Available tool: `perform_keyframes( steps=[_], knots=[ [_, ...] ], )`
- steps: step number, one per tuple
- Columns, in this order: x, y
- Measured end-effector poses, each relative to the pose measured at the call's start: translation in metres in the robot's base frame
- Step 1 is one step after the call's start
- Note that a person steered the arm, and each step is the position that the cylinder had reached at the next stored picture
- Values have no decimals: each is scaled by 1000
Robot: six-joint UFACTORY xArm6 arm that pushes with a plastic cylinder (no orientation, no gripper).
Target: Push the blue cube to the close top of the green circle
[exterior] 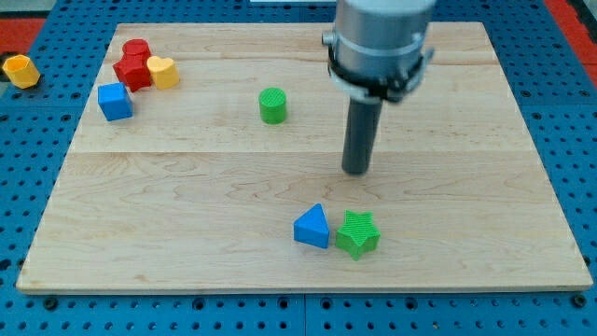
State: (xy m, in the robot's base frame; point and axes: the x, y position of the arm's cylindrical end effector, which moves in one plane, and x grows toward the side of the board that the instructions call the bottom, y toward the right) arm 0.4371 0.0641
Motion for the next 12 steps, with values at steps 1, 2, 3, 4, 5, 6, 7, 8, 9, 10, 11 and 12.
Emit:
perform_keyframes(
  steps=[1,2,3,4,5,6,7,8,9,10,11,12],
  knots=[
    [-76,-5],
    [-118,-63],
    [-99,-102],
    [-47,-99],
    [10,-94],
    [56,-91],
    [48,-135],
    [45,-167],
    [44,-263],
    [0,-350],
    [-28,-369],
    [-62,-362]
  ],
)
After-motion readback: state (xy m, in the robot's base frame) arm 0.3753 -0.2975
